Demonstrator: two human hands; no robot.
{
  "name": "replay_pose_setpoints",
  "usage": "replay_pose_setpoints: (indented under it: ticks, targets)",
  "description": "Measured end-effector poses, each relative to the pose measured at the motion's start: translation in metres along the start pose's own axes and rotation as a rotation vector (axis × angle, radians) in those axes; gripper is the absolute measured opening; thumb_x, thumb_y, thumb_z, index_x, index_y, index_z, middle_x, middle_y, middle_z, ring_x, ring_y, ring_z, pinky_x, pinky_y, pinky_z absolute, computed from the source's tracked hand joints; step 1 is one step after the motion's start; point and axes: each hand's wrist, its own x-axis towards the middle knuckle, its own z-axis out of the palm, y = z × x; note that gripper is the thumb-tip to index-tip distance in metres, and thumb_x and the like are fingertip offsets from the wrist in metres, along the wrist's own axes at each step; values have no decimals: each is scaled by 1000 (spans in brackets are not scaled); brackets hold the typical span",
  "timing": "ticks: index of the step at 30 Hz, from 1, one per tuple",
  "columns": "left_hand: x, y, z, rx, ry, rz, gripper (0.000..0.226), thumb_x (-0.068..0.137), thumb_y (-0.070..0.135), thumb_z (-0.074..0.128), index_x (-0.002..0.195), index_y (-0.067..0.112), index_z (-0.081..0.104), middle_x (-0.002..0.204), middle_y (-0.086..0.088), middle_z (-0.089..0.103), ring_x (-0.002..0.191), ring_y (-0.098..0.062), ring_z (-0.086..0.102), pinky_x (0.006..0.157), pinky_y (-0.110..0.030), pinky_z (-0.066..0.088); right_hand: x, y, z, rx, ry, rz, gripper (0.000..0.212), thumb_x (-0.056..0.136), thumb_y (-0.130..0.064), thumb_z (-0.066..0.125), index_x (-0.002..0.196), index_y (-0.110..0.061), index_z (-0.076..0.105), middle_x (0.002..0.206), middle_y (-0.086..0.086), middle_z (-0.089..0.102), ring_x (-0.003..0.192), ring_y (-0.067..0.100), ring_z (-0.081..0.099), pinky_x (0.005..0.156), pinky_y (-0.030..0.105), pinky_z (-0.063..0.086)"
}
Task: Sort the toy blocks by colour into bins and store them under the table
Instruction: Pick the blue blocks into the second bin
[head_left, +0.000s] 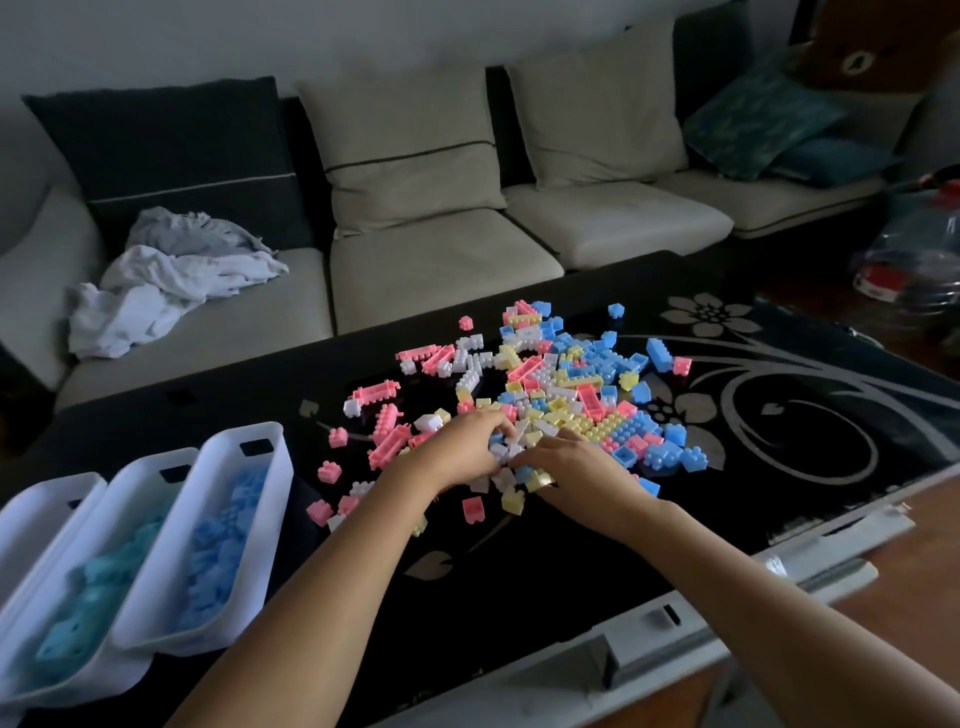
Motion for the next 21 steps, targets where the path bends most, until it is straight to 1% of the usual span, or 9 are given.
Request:
replay_pose_setpoints:
  ticks: [4,7,9,12,14,16,18,19,21]
  targets:
    - [1,-6,5,46,52,28,24,88,4,54,109,17,58,131,-2,49,100,-13,50,70,-21,40,2,5,3,-40,33,10,41,89,-38,59,127,-24,53,117,-1,58,107,17,44,86,28,41]
    - [4,-6,8,53,54,5,34,87,3,57,116,21,53,134,1,43,105,-15,52,81,-28,46,3,5,7,-80,42,11,49,87,-54,54,124,-22,52,114,-2,57,106,16,42,84,27,39]
    - [6,-5,10,51,68,-6,35,86,9,62,118,22,51,133,1,43,110,-17,52,86,-30,45,2,2,10,-107,71,-3,50,88,-58,48,124,-23,53,109,-1,58,104,17,43,84,27,37]
    - [10,-7,15,35,128,-30,36,84,19,68,115,21,50,129,-2,43,108,-16,53,86,-24,42,1,-2,14,-150,93,-15,39,94,-47,46,125,-24,53,112,0,59,109,19,43,91,29,34]
    - [11,-9,18,26,177,-59,33,85,18,67,112,19,49,126,-4,43,102,-15,53,83,-24,43,1,-4,13,-116,107,-27,33,95,-34,48,127,-24,52,113,0,58,109,19,43,93,28,34]
    - [12,-10,21,21,209,-81,35,85,17,66,115,18,48,127,-5,40,102,-17,53,80,-25,43,0,-4,9,-53,121,-44,34,93,-18,49,126,-22,53,114,0,57,106,19,45,91,28,38]
    - [13,-11,22,24,218,-87,45,86,18,66,125,16,44,132,-5,36,106,-19,52,78,-24,40,0,-4,7,17,130,-51,40,88,-2,47,123,-19,56,114,1,56,103,20,49,88,31,43]
    - [13,-11,22,26,212,-90,50,86,18,66,130,16,41,135,-6,36,109,-20,51,80,-25,40,0,-4,6,51,133,-48,42,86,4,45,120,-17,57,115,2,55,101,21,52,87,33,46]
    - [14,-12,21,14,192,-92,59,85,16,66,137,18,38,139,-5,36,121,-21,47,93,-29,41,1,-4,5,98,150,-33,40,84,8,44,114,-16,57,113,3,55,93,23,58,80,38,51]
